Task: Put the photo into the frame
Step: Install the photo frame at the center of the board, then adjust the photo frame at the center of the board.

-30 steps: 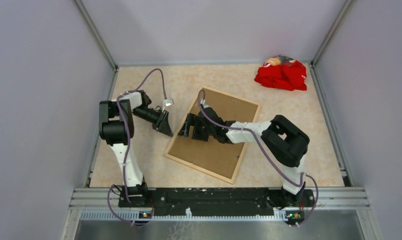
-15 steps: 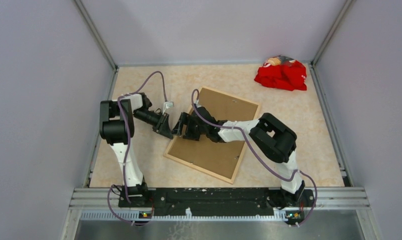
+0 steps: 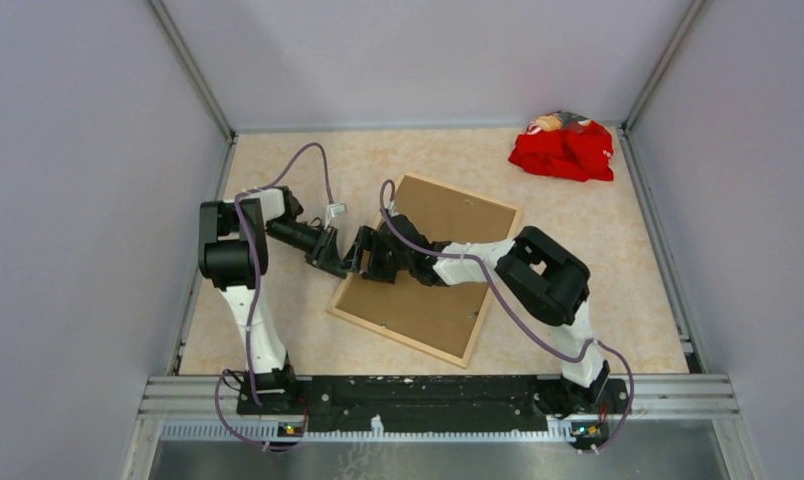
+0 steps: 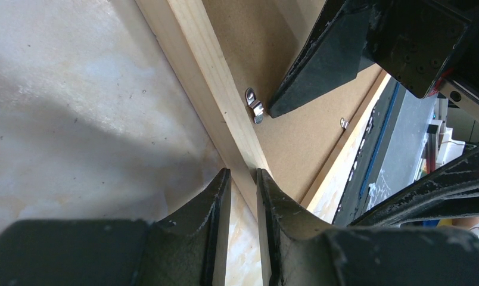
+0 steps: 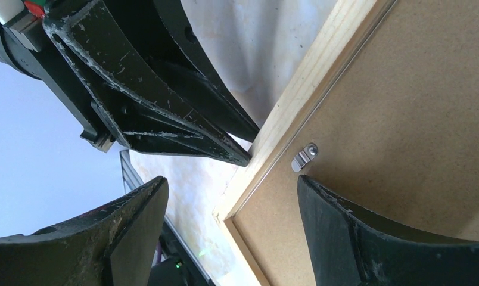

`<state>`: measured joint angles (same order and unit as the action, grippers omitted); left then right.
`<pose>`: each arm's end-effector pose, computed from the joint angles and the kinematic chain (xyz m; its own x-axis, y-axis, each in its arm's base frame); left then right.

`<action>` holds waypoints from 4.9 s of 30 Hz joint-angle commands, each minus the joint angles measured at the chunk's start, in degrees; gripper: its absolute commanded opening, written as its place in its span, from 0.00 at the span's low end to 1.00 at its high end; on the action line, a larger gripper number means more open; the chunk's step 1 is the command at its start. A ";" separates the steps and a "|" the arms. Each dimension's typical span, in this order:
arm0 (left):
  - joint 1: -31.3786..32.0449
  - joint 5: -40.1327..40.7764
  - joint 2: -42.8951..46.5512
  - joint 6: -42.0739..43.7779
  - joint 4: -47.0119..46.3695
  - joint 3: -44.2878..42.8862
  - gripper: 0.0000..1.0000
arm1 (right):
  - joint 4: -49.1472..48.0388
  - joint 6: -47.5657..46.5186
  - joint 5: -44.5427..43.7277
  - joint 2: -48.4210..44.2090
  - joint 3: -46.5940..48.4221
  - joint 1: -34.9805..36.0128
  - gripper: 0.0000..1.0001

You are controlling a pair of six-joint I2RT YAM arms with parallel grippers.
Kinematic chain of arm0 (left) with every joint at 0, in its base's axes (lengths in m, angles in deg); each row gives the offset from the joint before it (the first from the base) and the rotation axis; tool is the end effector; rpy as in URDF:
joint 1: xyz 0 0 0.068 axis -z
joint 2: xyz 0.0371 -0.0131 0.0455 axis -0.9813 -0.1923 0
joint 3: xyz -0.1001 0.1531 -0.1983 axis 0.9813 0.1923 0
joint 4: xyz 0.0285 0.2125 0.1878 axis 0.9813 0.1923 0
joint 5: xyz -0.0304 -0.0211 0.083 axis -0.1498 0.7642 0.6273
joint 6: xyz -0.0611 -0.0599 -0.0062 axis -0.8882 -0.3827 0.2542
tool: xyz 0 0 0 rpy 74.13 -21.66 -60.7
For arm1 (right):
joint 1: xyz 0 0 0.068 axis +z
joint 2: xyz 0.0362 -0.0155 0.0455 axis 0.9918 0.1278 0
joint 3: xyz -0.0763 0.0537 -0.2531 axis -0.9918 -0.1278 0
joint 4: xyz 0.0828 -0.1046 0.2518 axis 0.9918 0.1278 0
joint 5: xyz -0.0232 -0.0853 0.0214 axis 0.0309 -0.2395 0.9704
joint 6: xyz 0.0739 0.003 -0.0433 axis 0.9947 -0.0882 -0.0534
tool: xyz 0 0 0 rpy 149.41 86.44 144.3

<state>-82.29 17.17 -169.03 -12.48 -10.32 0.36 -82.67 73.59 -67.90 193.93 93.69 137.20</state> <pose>0.3493 -0.0405 0.0804 -0.8233 0.4074 -0.3952 0.5516 0.4099 -0.7265 0.2779 0.4113 0.1090 -0.9223 0.2036 -0.3286 -0.1509 0.5930 0.7910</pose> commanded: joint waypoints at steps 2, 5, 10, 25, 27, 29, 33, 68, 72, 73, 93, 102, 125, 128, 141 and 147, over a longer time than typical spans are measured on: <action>-0.01 0.18 0.51 1.20 -1.72 1.09 0.28 | -0.63 -0.32 -0.76 1.44 2.92 0.74 0.79; 0.02 0.26 0.46 1.36 -1.72 1.22 0.28 | -0.45 -0.59 -1.07 1.62 3.15 0.71 0.79; 0.04 0.27 0.60 1.42 -1.81 1.31 0.28 | -0.38 -0.80 -1.26 1.97 3.51 0.73 0.78; 0.03 0.14 0.78 1.90 -1.55 1.58 0.28 | -0.27 -1.27 -1.32 4.06 4.97 0.42 0.78; 0.04 0.25 0.77 2.10 -1.48 1.65 0.28 | -0.42 -1.25 -1.32 4.32 4.98 0.39 0.78; 0.04 0.24 0.83 2.23 -1.46 1.74 0.28 | -0.51 -1.29 -1.32 4.53 5.09 0.31 0.78; 0.02 0.17 0.88 2.46 -1.44 2.06 0.28 | -0.42 -1.22 -1.70 4.83 5.38 0.30 0.78; 0.04 -0.07 1.15 2.92 -0.87 1.57 0.27 | -0.34 -2.00 -0.60 1.90 3.50 0.90 0.83; 0.03 -0.29 1.18 3.02 -0.76 1.59 0.27 | 0.38 -1.55 -2.39 2.59 3.88 1.04 0.83; 0.01 -0.35 1.24 3.00 -0.79 1.64 0.27 | 0.69 -1.61 -3.07 2.50 3.90 1.08 0.83; 0.03 -0.14 1.26 3.71 -0.53 1.84 0.27 | 0.16 0.41 -3.79 5.02 5.29 1.16 0.82; -0.01 -0.19 1.15 3.94 -0.28 2.01 0.27 | 3.06 -0.82 -7.78 3.95 5.05 1.26 0.81; -0.80 1.42 4.87 4.63 2.33 1.44 0.27 | -5.13 -15.26 0.99 -20.98 -8.90 -2.93 0.92; -0.91 2.79 5.55 4.62 1.47 1.54 0.27 | 3.10 -16.68 -5.62 -33.82 -16.32 -6.03 0.99; 2.39 9.52 6.50 2.12 -6.80 8.23 0.27 | 19.28 -16.38 -12.03 -64.65 -46.11 -40.65 0.99; 7.84 11.08 9.83 2.37 -8.50 12.58 0.27 | 11.56 -19.33 -1.05 -44.42 -40.19 -42.24 0.99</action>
<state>-78.57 23.90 -161.43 -11.85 -14.67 9.30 -63.78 57.54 -77.96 138.72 47.79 95.33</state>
